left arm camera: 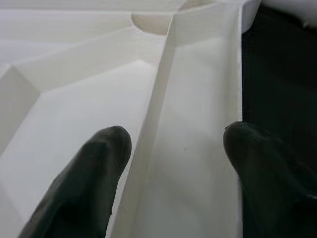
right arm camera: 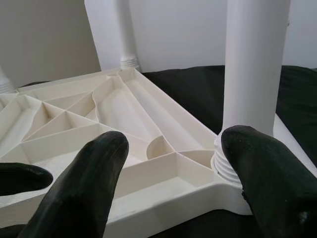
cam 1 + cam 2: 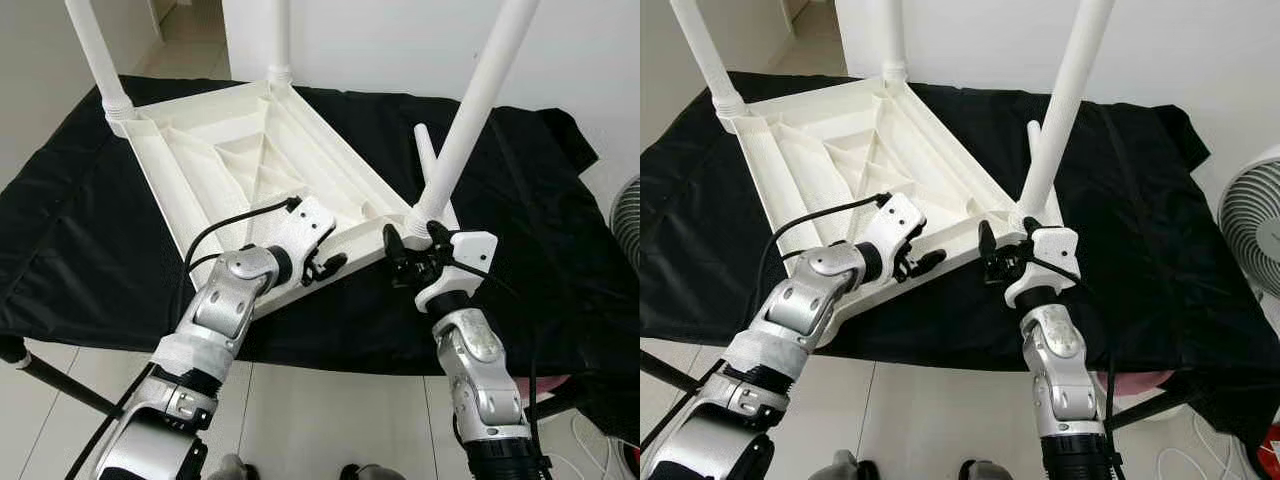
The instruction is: Building children table
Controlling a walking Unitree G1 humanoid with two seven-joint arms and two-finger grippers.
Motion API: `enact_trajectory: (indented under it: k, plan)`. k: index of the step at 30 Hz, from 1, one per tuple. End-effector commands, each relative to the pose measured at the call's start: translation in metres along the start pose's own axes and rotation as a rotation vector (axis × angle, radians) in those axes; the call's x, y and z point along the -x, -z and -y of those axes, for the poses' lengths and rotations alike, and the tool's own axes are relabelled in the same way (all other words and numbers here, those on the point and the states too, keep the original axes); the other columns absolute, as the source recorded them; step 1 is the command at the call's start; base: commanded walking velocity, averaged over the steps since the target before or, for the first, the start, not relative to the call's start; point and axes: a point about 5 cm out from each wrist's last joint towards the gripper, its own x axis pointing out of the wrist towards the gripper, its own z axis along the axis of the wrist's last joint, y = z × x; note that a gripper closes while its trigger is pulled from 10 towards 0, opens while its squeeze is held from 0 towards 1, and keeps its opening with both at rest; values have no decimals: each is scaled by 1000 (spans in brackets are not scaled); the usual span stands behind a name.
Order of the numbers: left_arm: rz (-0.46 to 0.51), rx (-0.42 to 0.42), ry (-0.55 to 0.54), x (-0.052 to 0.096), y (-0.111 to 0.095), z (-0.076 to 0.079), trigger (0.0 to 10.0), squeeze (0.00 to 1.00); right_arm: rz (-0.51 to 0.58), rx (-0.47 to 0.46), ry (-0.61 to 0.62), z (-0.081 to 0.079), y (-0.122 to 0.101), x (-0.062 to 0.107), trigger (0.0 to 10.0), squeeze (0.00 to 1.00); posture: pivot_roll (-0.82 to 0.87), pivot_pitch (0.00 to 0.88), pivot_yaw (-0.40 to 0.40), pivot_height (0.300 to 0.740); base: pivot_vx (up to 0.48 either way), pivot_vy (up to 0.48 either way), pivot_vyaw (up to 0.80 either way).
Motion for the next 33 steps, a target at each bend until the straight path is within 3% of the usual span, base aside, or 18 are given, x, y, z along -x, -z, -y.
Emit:
enact_trajectory:
  k: [1, 11, 15, 16, 19, 26, 33]
  plan:
    - [-68, -31, -426, 0, 7, -23, 10000, 0, -8, 15, 23, 3, 1, 3, 10000, 0, -143, 93, 30, 740, 0, 0, 0]
    - [-153, -74, -486, -6, 17, -28, 10000, 0, -3, 5, 50, 3, 1, 6, 10000, 0, -160, 85, 47, 740, 0, 0, 0]
    - [-196, -24, -519, -6, 27, -33, 10000, 0, -1, -1, 61, 2, 1, 7, 10000, 0, -165, 82, 54, 740, 0, 0, 0]
    - [-218, 22, -539, -6, 33, -37, 10000, 0, 2, -6, 69, 1, 0, 7, 10000, 0, -166, 83, 56, 740, 0, 0, 0]
    - [-224, 30, -543, -6, 35, -39, 10000, 0, 3, -9, 73, 1, 0, 6, 10000, 0, -166, 83, 57, 740, 0, 0, 0]
    - [-206, 153, -465, -6, 43, -38, 10000, 0, 12, -9, 88, 0, -1, 5, 10000, 0, -167, 89, 64, 740, 0, 0, 0]
    - [-261, 189, -530, 0, 58, -49, 10000, 0, 10, -16, 95, -2, 0, 4, 10000, 0, -160, 92, 64, 740, 0, 0, 0]
